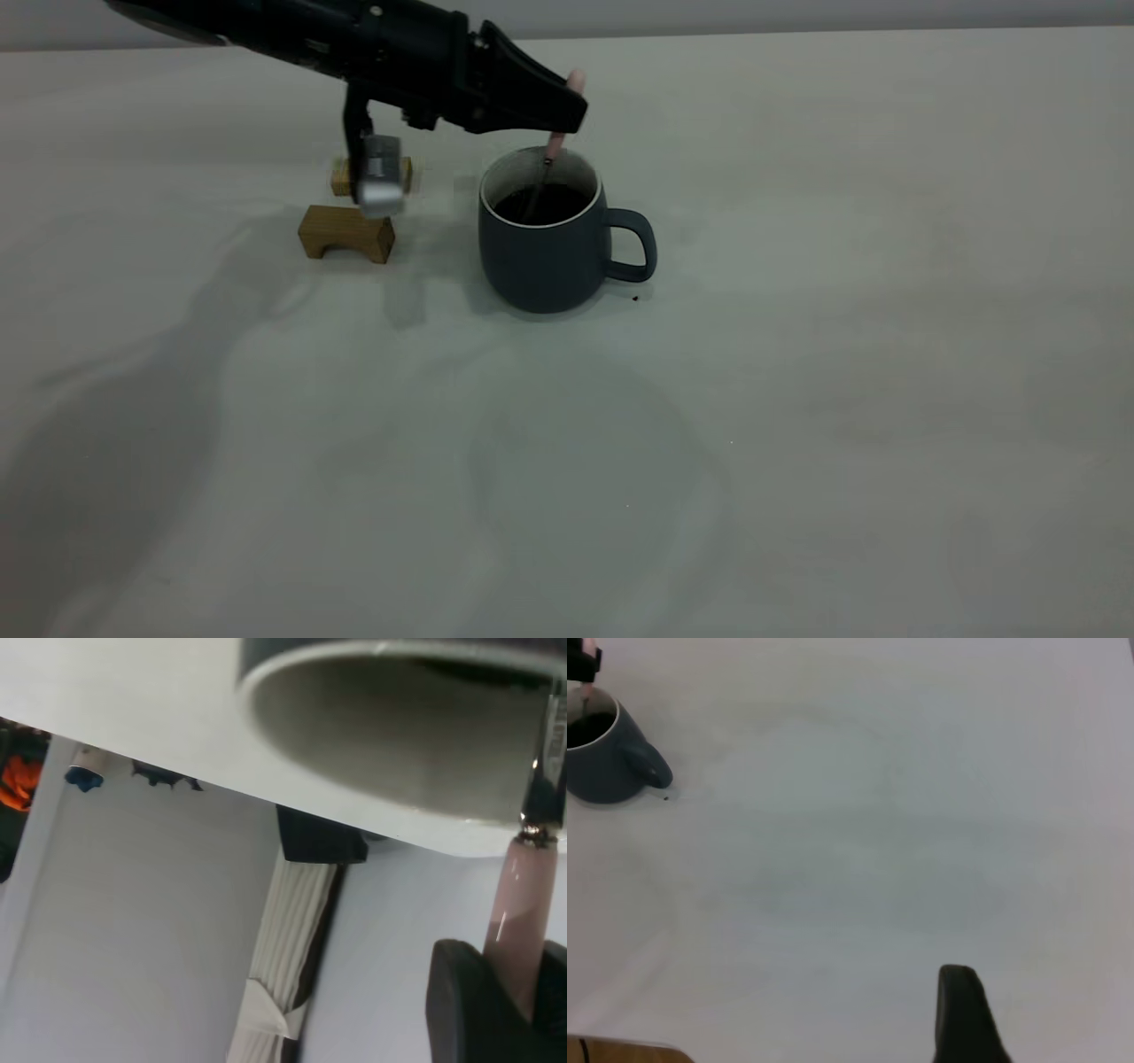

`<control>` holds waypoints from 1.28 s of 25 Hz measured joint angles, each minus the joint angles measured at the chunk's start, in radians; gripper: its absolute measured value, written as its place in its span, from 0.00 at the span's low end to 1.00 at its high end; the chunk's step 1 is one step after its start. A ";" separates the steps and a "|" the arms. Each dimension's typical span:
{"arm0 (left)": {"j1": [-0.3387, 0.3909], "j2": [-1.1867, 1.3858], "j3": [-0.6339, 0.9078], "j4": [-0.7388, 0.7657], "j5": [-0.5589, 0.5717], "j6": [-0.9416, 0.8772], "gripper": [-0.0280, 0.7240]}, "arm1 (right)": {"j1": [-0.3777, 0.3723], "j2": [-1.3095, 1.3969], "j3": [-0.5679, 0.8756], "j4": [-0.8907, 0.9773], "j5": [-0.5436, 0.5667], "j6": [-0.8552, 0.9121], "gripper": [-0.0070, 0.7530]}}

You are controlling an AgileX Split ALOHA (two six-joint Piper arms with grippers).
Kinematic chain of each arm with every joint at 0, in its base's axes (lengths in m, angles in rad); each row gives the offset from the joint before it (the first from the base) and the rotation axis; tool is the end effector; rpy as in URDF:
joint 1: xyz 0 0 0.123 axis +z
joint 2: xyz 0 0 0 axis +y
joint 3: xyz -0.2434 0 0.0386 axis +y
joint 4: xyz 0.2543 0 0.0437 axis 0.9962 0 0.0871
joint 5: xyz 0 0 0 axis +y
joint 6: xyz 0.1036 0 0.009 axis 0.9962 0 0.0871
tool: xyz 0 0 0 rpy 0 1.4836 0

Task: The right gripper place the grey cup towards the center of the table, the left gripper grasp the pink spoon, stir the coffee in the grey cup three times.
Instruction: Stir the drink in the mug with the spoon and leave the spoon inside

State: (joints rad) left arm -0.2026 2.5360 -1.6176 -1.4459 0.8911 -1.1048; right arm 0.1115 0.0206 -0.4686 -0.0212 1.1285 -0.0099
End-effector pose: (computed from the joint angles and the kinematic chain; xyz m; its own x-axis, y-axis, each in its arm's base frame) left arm 0.4225 -0.1687 -0.0008 0.3065 -0.4626 0.8319 -0.9328 -0.3200 0.1657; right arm 0.0538 0.0040 0.2580 -0.5536 -0.0811 -0.8288 -0.1060 0.9940 -0.0264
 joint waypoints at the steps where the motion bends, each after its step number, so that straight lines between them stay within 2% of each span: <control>1: -0.008 0.000 0.000 -0.001 -0.001 0.000 0.26 | 0.000 0.000 0.000 0.000 0.000 0.000 0.66; 12: -0.028 0.000 0.000 0.012 0.066 0.000 0.26 | 0.000 0.000 0.000 0.000 0.000 0.000 0.66; 18: -0.028 0.000 0.000 0.072 0.095 0.000 0.27 | 0.000 0.000 0.000 0.000 0.000 0.000 0.66; 21: -0.028 0.000 0.000 0.109 0.124 0.029 0.40 | 0.000 0.000 0.000 0.000 0.000 0.000 0.66; 23: -0.028 0.000 0.000 0.138 0.134 0.100 0.57 | 0.000 0.000 0.000 0.000 0.000 0.000 0.66; 27: -0.028 -0.007 0.000 0.189 0.135 0.361 0.81 | 0.000 0.000 0.000 0.000 0.000 0.000 0.66; 29: -0.028 -0.022 0.000 0.230 0.136 0.504 0.84 | 0.000 0.000 0.000 0.000 0.000 0.000 0.66; 32: -0.028 -0.063 0.000 0.326 0.139 0.695 0.83 | 0.000 0.000 0.000 0.000 0.000 0.000 0.66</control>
State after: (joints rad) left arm -0.2303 2.4732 -1.6176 -1.1195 1.0298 -0.4100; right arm 0.1115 0.0206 -0.4686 -0.0212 1.1285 -0.0099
